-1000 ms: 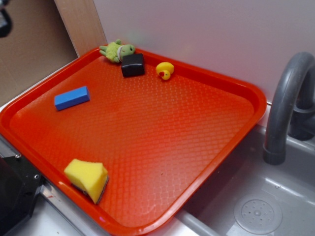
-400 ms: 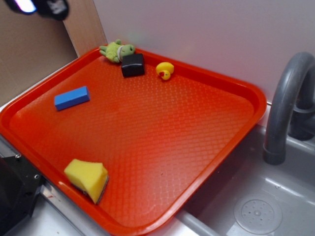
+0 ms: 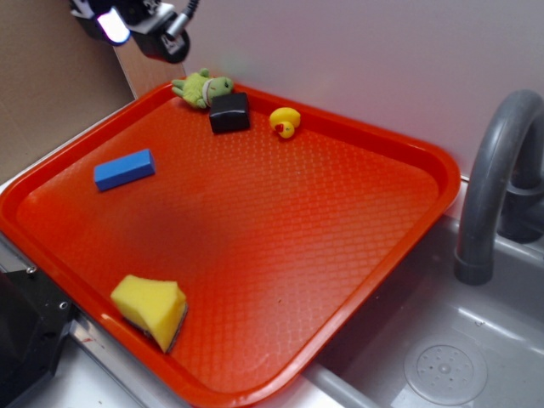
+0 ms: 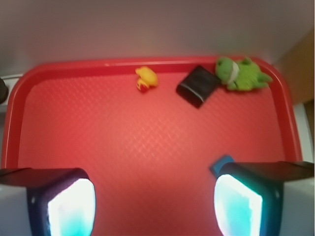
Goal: Grab the yellow duck.
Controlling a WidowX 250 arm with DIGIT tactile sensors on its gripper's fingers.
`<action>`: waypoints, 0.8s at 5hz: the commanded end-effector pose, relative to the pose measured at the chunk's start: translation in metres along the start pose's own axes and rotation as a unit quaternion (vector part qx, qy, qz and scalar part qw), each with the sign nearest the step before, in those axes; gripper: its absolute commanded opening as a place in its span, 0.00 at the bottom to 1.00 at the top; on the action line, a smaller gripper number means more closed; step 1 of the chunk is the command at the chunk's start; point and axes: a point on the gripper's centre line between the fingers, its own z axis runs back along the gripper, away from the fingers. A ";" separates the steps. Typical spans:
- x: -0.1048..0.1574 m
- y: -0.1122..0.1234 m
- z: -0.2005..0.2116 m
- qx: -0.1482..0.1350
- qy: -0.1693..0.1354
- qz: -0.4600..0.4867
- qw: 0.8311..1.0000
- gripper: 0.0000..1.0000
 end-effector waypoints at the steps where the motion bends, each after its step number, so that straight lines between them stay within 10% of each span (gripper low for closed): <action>1: 0.034 0.005 -0.040 0.034 -0.018 -0.022 0.999 1.00; 4: 0.065 -0.007 -0.099 0.047 -0.011 -0.070 0.996 1.00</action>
